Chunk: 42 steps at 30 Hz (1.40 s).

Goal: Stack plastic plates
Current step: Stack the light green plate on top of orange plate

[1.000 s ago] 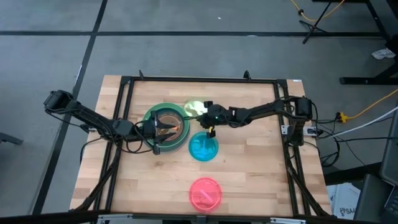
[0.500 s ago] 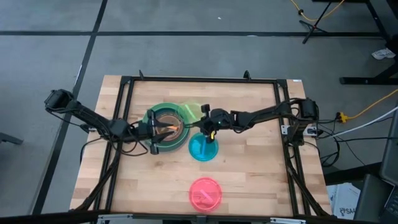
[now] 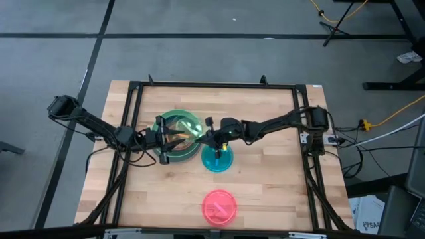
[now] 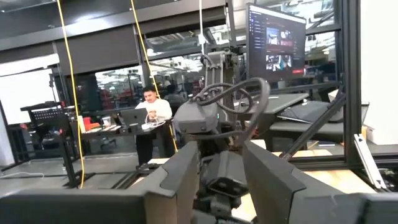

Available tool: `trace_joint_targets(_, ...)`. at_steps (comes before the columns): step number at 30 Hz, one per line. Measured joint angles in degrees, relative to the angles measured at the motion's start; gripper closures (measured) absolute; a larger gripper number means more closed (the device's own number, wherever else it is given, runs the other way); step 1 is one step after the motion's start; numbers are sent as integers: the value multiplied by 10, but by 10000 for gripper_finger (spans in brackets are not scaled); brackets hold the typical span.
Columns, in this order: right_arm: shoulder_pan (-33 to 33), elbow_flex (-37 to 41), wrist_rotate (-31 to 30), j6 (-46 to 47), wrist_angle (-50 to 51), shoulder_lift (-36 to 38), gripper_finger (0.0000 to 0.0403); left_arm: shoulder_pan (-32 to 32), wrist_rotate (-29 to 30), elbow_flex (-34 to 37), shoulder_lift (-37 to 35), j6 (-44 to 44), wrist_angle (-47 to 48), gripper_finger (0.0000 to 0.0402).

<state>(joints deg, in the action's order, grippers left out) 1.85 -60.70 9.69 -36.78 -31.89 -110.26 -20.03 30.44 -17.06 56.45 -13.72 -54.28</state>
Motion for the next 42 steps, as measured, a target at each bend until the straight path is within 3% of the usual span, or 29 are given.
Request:
trace_joint_targets(16, 0, -212, 5, -12, 131, -162, 402, 0, 0, 0, 0, 0, 2, 278)
trace_joint_targets(32, 0, -216, -13, 4, 155, -175, 401, 0, 0, 0, 0, 0, 3, 278)
trace_joint_targets(42, -1, -215, -17, 20, 164, -165, 310, 0, 0, 0, 0, 1, 3, 278)
